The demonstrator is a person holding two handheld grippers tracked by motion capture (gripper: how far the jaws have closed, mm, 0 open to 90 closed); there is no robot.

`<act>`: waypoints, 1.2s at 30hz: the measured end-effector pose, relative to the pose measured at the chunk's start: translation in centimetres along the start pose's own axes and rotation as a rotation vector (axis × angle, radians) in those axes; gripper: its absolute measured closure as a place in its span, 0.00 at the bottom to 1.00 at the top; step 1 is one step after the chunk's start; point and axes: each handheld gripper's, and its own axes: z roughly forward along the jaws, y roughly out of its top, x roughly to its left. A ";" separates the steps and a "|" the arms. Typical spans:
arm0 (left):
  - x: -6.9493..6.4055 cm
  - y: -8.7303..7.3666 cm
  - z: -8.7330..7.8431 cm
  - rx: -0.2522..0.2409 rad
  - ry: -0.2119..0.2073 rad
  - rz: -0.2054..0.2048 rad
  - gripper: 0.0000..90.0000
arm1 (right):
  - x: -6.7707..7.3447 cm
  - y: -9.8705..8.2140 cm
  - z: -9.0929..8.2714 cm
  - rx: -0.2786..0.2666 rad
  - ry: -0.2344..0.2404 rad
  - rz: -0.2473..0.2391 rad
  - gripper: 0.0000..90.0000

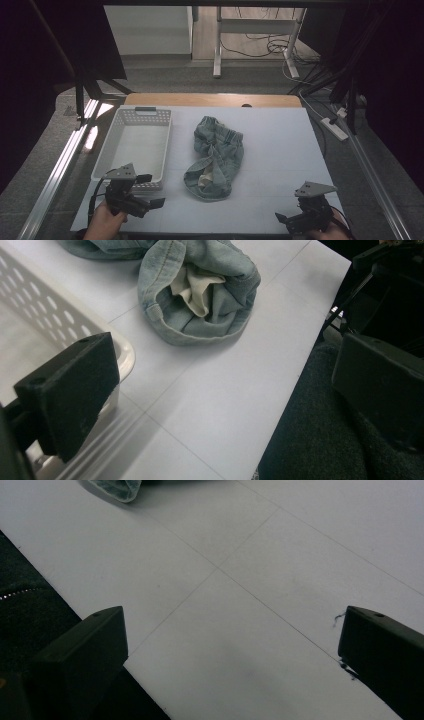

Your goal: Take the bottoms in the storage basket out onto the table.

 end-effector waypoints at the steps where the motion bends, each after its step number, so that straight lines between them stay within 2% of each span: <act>1: 0.0 -0.1 -0.1 -0.001 0.000 -0.001 0.00 | 0.0 0.0 0.0 0.000 0.000 0.000 0.00; 27: 0.0 -3.0 -2.3 0.010 0.042 -0.056 0.00 | 0.0 0.0 0.0 0.005 -0.003 0.001 0.00; 36: 0.2 -4.0 -3.5 -0.007 0.064 -0.086 0.00 | 0.0 0.0 0.0 0.006 -0.004 0.004 0.00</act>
